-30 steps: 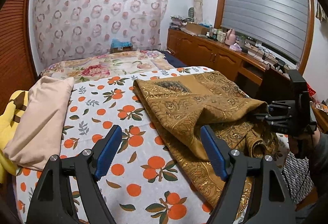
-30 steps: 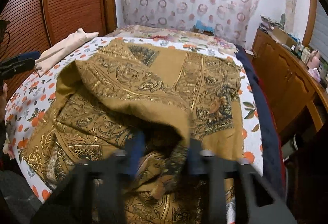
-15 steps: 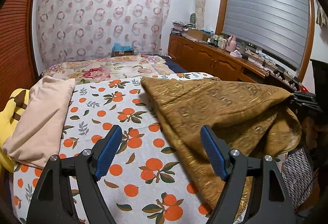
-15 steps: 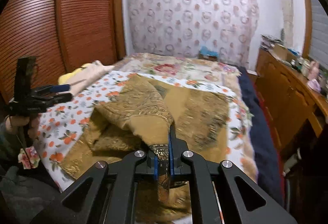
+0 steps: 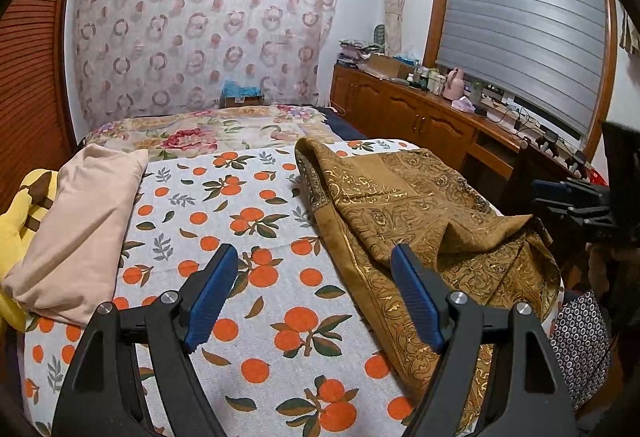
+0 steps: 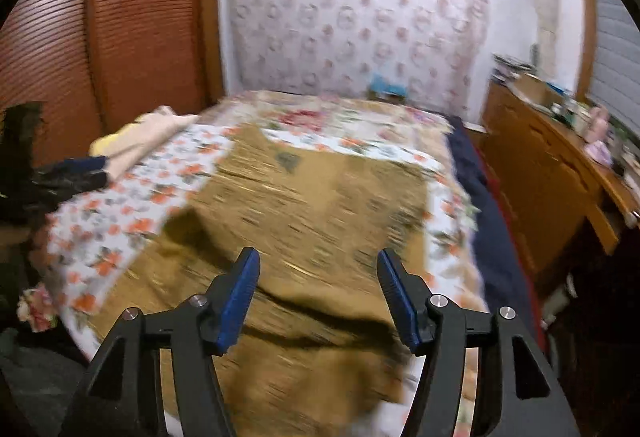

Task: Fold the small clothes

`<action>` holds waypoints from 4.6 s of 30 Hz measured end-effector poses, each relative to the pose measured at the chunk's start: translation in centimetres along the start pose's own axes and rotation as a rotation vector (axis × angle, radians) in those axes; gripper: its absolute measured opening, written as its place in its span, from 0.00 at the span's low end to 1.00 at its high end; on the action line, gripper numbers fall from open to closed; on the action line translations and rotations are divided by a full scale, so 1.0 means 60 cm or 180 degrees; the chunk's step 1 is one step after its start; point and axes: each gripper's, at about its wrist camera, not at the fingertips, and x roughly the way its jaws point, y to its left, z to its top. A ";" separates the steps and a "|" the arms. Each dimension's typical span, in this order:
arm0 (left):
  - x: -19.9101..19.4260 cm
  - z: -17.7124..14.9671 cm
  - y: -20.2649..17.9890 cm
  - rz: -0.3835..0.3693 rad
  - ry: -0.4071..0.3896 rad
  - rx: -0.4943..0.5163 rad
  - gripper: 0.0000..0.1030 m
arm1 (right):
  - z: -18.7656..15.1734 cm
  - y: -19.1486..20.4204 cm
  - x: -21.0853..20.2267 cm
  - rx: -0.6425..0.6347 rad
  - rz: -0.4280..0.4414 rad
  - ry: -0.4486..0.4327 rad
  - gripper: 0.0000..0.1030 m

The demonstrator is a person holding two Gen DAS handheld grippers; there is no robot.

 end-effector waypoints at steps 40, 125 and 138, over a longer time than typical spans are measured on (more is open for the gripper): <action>0.020 -0.029 0.013 -0.0025 0.0139 -0.0091 0.77 | 0.130 0.094 0.169 -0.0916 0.0360 0.0537 0.04; 0.047 -0.107 -0.127 -0.0559 0.0886 0.0386 0.65 | -0.067 -0.112 0.031 0.0605 -0.0550 0.0597 0.50; 0.036 -0.124 -0.138 -0.0864 0.0989 0.0364 0.12 | -0.073 -0.093 0.031 0.0522 -0.0215 0.0676 0.27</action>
